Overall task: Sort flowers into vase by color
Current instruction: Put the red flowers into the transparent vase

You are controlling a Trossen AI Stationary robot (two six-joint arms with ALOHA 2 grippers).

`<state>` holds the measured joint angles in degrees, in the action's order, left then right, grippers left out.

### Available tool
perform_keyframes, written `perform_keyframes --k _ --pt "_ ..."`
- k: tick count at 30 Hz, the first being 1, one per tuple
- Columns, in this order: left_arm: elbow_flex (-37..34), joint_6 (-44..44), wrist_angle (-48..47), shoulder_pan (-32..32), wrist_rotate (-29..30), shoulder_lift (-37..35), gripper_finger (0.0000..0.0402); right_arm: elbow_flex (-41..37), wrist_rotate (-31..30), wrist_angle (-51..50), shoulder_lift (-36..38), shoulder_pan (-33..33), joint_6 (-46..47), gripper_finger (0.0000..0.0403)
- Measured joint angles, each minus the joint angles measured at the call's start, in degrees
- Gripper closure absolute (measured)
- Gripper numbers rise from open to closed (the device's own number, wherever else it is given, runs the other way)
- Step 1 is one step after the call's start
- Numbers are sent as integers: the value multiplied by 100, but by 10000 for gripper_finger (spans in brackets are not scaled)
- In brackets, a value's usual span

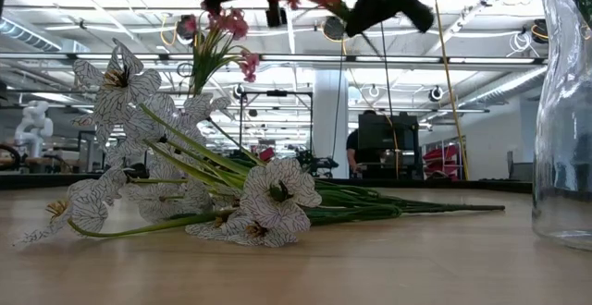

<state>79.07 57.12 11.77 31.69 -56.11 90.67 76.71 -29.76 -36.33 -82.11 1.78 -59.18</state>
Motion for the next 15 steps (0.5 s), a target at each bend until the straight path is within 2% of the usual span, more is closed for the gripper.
perform_keyframes --k 7,15 --pt "53 -192 317 -7 402 -501 292 4 -37 -955 723 0 1306 397" --pt "483 -1616 188 -152 1100 -991 292 9 -58 -2212 1787 0 3341 397"
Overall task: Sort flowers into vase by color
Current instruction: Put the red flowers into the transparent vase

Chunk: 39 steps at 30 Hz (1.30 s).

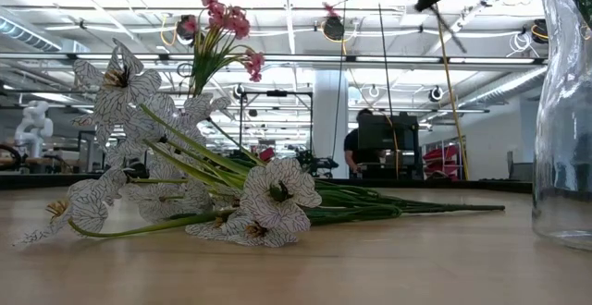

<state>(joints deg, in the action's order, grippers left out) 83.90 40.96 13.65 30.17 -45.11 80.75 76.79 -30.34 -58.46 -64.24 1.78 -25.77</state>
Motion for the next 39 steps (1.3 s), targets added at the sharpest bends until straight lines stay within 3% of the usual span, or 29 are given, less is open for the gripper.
perform_keyframes --k 4,9,11,14,16,21,24,27,32,39 --pt "241 -990 -851 -54 595 -356 292 0 -3 -493 476 0 982 397" --pt "418 -2931 -3143 -678 2794 -1003 302 -150 23 -652 1058 -247 2843 399" --pt "381 -3173 -3720 -1072 3412 -1206 308 -300 34 -625 1273 -397 3845 400" --pt "234 -3250 -4128 -1674 3636 -1374 312 -734 46 -556 1578 -762 4601 400" --pt "-64 -3262 -4022 -2117 3828 -1485 313 -1097 64 -282 1755 -1089 4971 400" --pt "-1390 -3247 -2960 -2893 4967 -1852 313 -1872 -17 977 2105 -1970 5789 400" --pt "-2336 -3136 -2049 -3075 5151 -2237 313 -2068 -279 1713 2171 -2593 6011 401" --pt "-3226 -2879 -1428 -3107 5198 -2695 313 -1932 -558 1843 2056 -3256 6367 402" --pt "-4425 -2321 -965 -3106 5224 -3469 313 -1551 -1562 2013 1380 -4496 6968 402" --pt "-5160 -1883 -953 -3191 5115 -4313 313 -1114 -3567 2599 61 -5863 7649 403"
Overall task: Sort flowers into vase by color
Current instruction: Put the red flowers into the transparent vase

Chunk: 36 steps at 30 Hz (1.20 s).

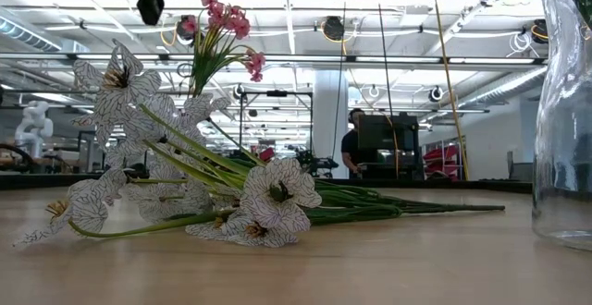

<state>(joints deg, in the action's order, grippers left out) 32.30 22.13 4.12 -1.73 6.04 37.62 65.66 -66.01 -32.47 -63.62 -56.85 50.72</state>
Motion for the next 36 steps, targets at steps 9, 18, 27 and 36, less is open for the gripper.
perform_keyframes --k 9,18,27,36 --pt "-42 -146 -27 -3 -232 -255 313 -3 -802 864 -1548 -109 1019 403" --pt "-42 -51 -57 -5 -605 -253 313 -3 -1123 1377 -2494 -62 987 402" --pt "-42 10 -76 -5 -773 -251 313 -3 -996 1384 -2903 25 966 403" --pt "-42 7 -76 -5 -798 -251 313 -3 -148 1419 -2908 80 144 401"
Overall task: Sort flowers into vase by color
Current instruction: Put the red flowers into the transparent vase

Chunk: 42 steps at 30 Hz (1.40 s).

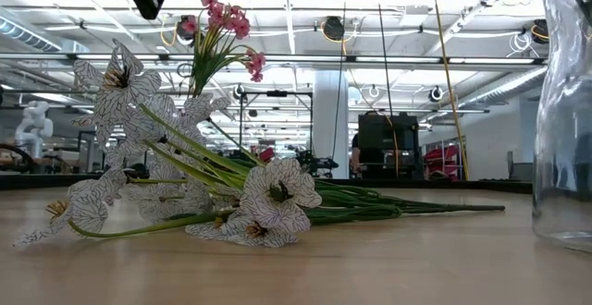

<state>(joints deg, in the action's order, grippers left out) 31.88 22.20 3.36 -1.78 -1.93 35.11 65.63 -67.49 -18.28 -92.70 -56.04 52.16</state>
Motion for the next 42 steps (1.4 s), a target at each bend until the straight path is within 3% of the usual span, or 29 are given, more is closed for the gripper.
perform_keyframes --k 8,25,38,42 --pt "0 -2 -1 0 0 0 313 0 46 -28 -497 52 -20 399" --pt "0 -9 -2 -2 31 2 313 9 53 -374 -1133 49 894 397" --pt "0 -9 -7 0 39 58 313 8 163 -898 -1074 43 1515 329" --pt "0 -11 -7 0 42 137 313 2 585 -957 -886 45 1485 313"
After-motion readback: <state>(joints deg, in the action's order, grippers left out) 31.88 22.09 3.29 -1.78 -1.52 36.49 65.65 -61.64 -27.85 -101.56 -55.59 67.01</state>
